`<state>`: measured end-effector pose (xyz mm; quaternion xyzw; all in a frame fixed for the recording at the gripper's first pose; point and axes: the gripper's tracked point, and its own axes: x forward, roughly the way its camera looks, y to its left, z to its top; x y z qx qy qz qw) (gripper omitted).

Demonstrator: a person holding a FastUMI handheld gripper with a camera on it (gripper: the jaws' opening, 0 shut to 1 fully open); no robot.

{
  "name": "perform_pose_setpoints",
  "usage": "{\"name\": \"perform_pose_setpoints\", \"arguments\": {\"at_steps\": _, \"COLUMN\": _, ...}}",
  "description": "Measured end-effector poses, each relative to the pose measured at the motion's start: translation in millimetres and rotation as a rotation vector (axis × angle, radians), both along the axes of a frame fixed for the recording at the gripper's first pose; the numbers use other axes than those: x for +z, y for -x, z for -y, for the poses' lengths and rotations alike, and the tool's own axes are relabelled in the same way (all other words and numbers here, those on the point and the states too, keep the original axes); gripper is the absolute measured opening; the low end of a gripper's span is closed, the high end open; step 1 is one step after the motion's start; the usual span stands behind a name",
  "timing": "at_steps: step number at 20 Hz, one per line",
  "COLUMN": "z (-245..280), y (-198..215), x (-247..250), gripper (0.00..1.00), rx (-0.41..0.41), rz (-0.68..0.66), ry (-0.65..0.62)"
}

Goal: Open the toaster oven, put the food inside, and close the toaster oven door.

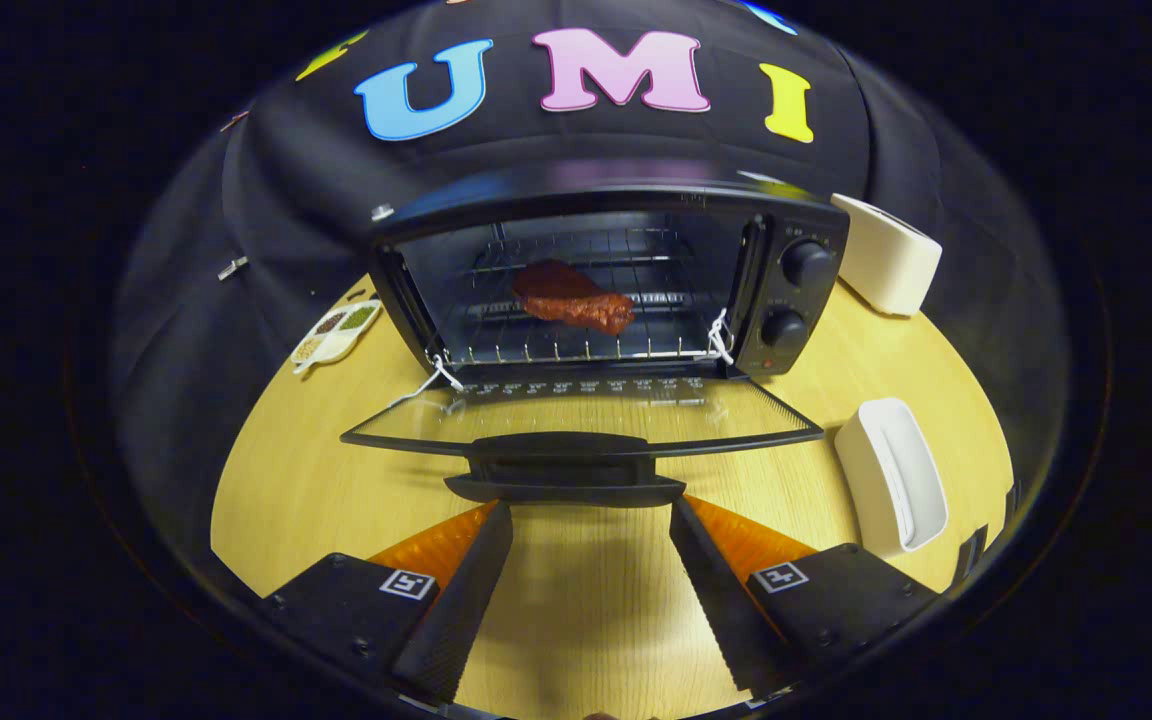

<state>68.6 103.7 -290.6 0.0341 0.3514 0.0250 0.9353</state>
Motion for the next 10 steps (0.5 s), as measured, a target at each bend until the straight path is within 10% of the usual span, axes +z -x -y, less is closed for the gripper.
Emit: {"name": "perform_pose_setpoints", "arguments": {"at_steps": 10, "z": -2.8, "y": -76.5, "x": 110.0, "gripper": 0.98, "rx": 0.029, "rz": 0.248, "ry": -0.021}}
